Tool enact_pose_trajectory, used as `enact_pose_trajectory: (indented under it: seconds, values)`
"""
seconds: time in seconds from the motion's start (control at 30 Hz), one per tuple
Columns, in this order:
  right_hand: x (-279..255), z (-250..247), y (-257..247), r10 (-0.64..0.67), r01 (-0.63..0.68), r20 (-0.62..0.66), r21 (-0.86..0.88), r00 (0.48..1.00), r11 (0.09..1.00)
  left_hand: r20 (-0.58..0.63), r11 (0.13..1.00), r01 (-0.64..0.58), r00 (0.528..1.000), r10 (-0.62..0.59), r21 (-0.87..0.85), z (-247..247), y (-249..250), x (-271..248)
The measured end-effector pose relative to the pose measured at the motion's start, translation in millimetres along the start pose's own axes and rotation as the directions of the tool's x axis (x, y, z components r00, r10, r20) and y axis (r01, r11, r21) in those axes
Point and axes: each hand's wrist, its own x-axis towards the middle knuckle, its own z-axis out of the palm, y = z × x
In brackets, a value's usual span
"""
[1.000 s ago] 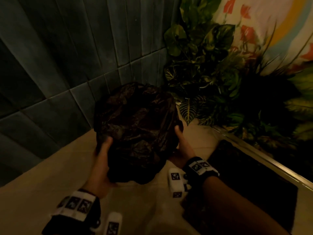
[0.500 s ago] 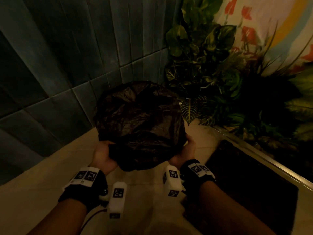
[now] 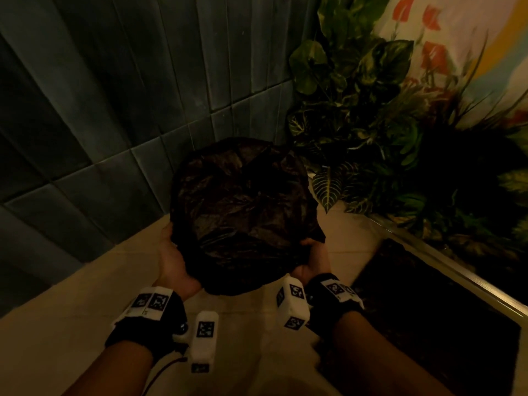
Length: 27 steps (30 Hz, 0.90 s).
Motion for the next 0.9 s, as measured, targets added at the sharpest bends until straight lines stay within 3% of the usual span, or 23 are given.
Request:
enact_pose_trajectory:
  seconds: [0.17,0.33,0.4,0.5,0.6,0.63,0.7,0.77,0.87,0.9]
  values:
    - [-6,10,-1,-0.013,0.013,-0.038,-0.020,0.999,1.000,0.000,0.991,0.020,1.000,-0.021,0.129,2,-4,5]
    - [-13,17,-4,-0.140,0.142,-0.031,0.078,0.990,0.987,-0.066,0.995,0.028,0.998,-0.022,0.097,6,-2,10]
    - [-11,13,-4,-0.137,0.136,-0.004,0.115,0.991,0.984,-0.118,0.994,0.049,0.992,-0.038,0.097,3,-1,12]
    - [-10,6,-6,-0.005,0.006,0.010,-0.091,1.000,0.996,-0.168,0.979,0.071,0.985,-0.038,0.193,1,3,13]
    - [-9,-6,-16,0.026,-0.080,-0.140,-0.395,0.990,0.915,-0.208,0.921,-0.011,0.973,0.100,0.389,6,17,5]
    - [-11,-8,-21,-0.025,-0.074,-0.203,-0.465,0.979,0.882,-0.229,0.872,-0.063,0.953,0.196,0.486,6,23,3]
    - [-18,-8,-36,-0.163,-0.017,-0.277,-0.549,0.947,0.836,-0.231,0.697,-0.196,0.853,0.468,0.690,4,37,-2]
    - [-27,2,-52,-0.301,0.076,-0.288,-0.596,0.909,0.800,-0.098,0.524,-0.337,0.764,0.638,0.783,9,50,-10]
    - [-34,22,-64,-0.541,0.241,-0.168,-0.759,0.824,0.604,0.177,0.321,-0.476,0.741,0.648,0.819,32,60,-18]
    - [-36,30,-65,-0.567,0.262,-0.115,-0.800,0.816,0.540,0.287,0.194,-0.502,0.724,0.627,0.843,41,61,-16]
